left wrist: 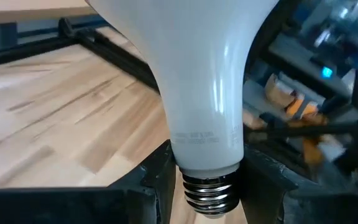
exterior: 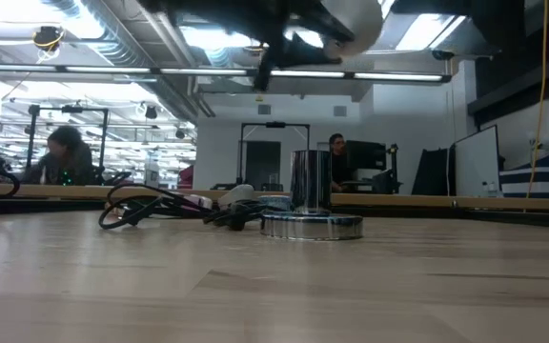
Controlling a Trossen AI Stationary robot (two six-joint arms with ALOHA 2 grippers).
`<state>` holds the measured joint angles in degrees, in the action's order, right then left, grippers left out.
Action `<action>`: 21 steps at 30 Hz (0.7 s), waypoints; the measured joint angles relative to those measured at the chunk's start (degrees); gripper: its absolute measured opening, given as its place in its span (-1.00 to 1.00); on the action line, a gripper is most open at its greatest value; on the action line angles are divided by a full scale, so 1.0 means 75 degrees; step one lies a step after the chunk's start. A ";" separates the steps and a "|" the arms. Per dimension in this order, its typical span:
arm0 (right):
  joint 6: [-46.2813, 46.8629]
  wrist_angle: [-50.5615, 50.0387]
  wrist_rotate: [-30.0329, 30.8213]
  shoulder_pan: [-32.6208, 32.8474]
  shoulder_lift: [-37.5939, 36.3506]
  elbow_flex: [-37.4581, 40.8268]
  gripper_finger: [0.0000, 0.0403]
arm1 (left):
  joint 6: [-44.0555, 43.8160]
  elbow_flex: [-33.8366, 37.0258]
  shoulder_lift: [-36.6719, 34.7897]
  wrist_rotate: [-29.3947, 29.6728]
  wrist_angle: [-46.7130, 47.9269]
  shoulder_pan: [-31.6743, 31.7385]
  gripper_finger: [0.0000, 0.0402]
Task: Screw lightbulb
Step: Insert the white lightbulb into the silver lamp
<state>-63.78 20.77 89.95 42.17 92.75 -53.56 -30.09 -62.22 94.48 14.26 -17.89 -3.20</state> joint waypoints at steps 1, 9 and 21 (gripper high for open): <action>0.0126 0.0003 -0.0002 0.0000 -0.0135 0.0016 0.45 | 0.0147 0.0003 -0.0186 0.0000 0.0234 0.0000 -0.37; 0.0318 -0.0261 0.0008 -0.0006 -0.1800 0.0237 0.45 | 0.1044 0.0000 -0.1993 0.0050 0.2213 -0.0013 -0.37; 0.1047 -0.1141 -0.0348 0.0511 -0.5242 0.0237 0.45 | 0.1367 -0.0003 -0.4052 0.0076 0.5891 -0.0593 -0.37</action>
<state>-55.93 12.21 87.34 46.00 53.44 -51.79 -19.84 -62.24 64.10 14.83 26.30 -7.65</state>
